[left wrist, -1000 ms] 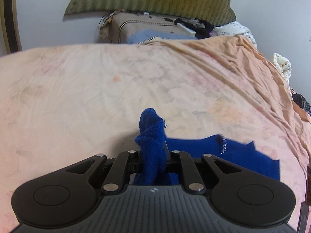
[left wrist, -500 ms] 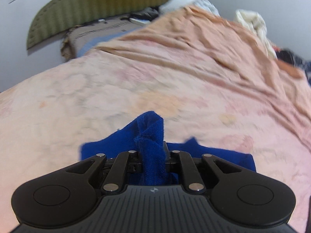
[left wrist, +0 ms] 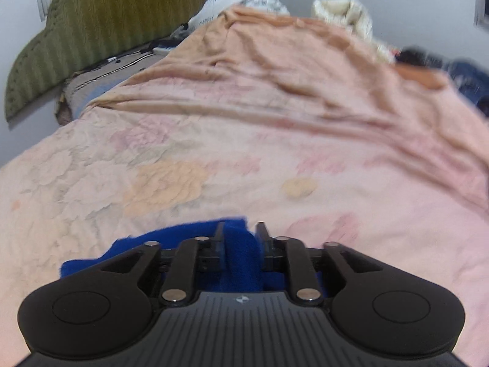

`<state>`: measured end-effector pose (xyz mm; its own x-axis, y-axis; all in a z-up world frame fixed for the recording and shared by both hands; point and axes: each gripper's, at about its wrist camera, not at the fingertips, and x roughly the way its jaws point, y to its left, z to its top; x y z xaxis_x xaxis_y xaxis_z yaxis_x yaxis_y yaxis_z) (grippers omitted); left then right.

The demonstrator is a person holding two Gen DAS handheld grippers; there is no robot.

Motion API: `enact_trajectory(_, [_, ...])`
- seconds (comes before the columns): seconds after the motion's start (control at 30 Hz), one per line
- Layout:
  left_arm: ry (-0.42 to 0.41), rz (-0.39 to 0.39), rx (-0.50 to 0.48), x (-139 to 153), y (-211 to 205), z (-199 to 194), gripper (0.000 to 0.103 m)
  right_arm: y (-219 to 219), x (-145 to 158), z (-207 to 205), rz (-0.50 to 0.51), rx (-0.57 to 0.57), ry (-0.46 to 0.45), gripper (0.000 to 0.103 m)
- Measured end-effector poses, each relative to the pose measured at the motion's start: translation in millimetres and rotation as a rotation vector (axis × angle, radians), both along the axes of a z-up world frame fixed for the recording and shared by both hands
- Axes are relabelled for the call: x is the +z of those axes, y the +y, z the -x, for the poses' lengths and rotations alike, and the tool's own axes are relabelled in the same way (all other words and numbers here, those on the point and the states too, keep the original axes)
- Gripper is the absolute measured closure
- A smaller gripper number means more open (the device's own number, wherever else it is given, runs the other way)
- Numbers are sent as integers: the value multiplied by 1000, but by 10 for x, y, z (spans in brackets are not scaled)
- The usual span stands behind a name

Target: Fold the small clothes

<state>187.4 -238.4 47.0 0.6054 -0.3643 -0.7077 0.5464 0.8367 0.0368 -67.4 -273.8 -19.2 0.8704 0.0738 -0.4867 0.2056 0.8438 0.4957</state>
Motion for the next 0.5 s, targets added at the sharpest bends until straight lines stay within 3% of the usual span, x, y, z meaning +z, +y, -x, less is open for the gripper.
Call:
enact_trajectory(0.03, [1, 32, -5, 49, 24, -3, 64, -63, -13, 6, -36, -5, -4, 70])
enact_trajectory(0.1, [-10, 103, 2, 161, 96, 4, 25, -152, -36, 62, -103, -16, -16, 68])
enact_trajectory(0.13, [-24, 137, 5, 213, 126, 14, 19, -202, -41, 46, -129, -17, -18, 68])
enact_trajectory(0.2, [-52, 153, 6, 301, 156, 41, 17, -270, -76, 30, -174, -16, -25, 68])
enact_trajectory(0.27, [-71, 110, 14, 340, 164, 72, 17, -319, -72, -48, -192, -20, -30, 68])
enact_trajectory(0.3, [-78, 85, 19, 342, 183, 93, 17, -318, -70, -41, -192, -31, -28, 83])
enact_trajectory(0.33, [-81, 56, 23, 336, 209, 121, 17, -312, -66, -24, -188, -39, -24, 88])
enact_trajectory(0.4, [-94, 6, 8, 311, 298, 226, 17, -312, -55, 15, -185, -48, -16, 93])
enact_trajectory(0.5, [-110, -45, -17, 257, 497, 430, 17, -367, -52, 101, -260, -39, -23, 94])
